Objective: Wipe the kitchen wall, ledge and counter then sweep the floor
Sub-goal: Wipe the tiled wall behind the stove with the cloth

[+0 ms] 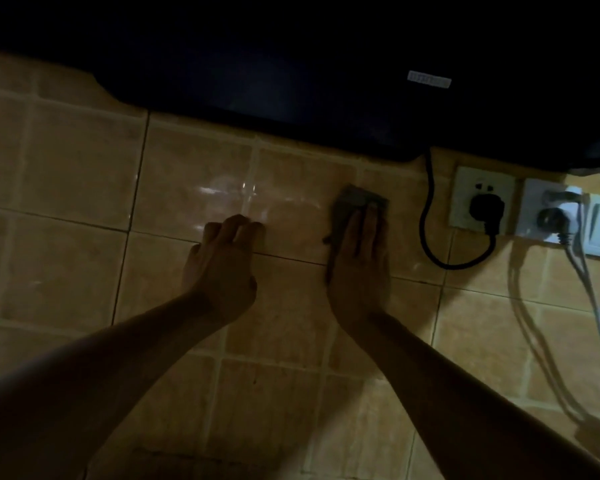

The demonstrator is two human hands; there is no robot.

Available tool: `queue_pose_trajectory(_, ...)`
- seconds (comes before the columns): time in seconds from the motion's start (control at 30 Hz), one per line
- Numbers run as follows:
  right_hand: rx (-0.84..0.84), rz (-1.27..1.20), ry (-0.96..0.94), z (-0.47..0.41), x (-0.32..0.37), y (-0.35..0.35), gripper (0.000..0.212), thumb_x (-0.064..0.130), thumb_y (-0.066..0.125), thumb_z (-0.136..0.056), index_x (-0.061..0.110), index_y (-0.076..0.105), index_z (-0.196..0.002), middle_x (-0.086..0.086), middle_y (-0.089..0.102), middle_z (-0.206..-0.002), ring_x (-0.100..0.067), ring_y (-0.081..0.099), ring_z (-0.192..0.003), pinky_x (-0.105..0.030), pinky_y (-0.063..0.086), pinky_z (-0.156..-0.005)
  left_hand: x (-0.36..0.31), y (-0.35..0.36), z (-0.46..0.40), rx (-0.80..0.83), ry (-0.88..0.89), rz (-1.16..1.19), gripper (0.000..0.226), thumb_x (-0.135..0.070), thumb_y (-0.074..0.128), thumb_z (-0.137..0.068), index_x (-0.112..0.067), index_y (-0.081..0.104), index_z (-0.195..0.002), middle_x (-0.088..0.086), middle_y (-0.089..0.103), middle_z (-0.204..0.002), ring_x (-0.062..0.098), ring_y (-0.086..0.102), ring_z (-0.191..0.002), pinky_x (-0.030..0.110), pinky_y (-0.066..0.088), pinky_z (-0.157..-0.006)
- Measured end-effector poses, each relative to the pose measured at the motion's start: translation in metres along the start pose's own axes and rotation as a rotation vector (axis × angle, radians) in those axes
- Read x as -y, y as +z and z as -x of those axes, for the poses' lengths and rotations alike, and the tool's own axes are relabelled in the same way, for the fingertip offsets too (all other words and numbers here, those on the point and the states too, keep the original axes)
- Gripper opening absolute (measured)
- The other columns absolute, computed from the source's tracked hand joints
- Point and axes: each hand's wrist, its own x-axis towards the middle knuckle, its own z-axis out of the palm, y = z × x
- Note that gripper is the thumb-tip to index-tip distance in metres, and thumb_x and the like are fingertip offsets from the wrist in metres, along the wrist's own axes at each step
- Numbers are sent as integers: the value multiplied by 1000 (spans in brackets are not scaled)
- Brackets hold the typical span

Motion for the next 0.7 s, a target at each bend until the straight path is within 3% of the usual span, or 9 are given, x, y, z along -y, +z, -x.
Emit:
queue_pose_trajectory(0.13,-83,-5,216,-17,-4,2,51,13,36,-93,-15,34,-136,-35,33,-142,-53,32,-131,-58,45,-93,20,-9,-5,-28,-21,-13,71,-7,68,-74,-24,39,-136,-3,32,-143,24,29,-127,36,42,-86)
queue_pose_trajectory(0.2,-109,-6,195,-23,16,4,52,14,27,-94,-13,32,-138,-35,30,-144,-52,28,-133,-57,41,-97,31,-15,-7,-47,-16,-24,70,-6,68,-73,-23,41,-135,-1,34,-142,26,30,-126,36,40,-83)
queue_pose_trajectory(0.23,-111,13,124,-24,31,7,53,14,28,-93,-11,32,-139,-34,30,-144,-51,29,-133,-55,42,-97,37,-17,-8,-58,-12,-35,69,-6,68,-73,-22,41,-134,0,35,-142,27,31,-125,36,40,-80)
queue_pose_trajectory(0.37,-7,48,-120,-21,94,20,67,21,62,-77,4,44,-139,-21,39,-145,-41,43,-129,-45,53,-83,60,-22,-6,-49,-52,-78,73,-8,69,-73,-26,37,-137,-3,30,-144,25,28,-128,35,40,-83)
queue_pose_trajectory(0.5,23,117,-275,-24,82,17,79,29,74,-69,4,45,-138,-21,41,-143,-42,46,-127,-47,48,-92,79,-28,-3,-28,-128,-68,76,-8,68,-75,-30,32,-139,-6,27,-145,23,25,-128,33,39,-85)
queue_pose_trajectory(0.6,-9,192,-180,-25,69,13,74,25,67,-80,-2,36,-141,-25,32,-148,-43,36,-133,-51,36,-104,92,-32,-1,-6,-151,-50,77,-9,68,-75,-30,31,-140,-6,27,-145,24,25,-128,35,40,-86)
queue_pose_trajectory(0.7,15,98,-43,-28,104,18,67,16,59,-88,-6,27,-143,-27,23,-151,-44,24,-138,-52,27,-109,103,-38,1,7,-118,-63,78,-10,67,-76,-30,29,-141,-6,24,-146,23,24,-129,35,39,-87)
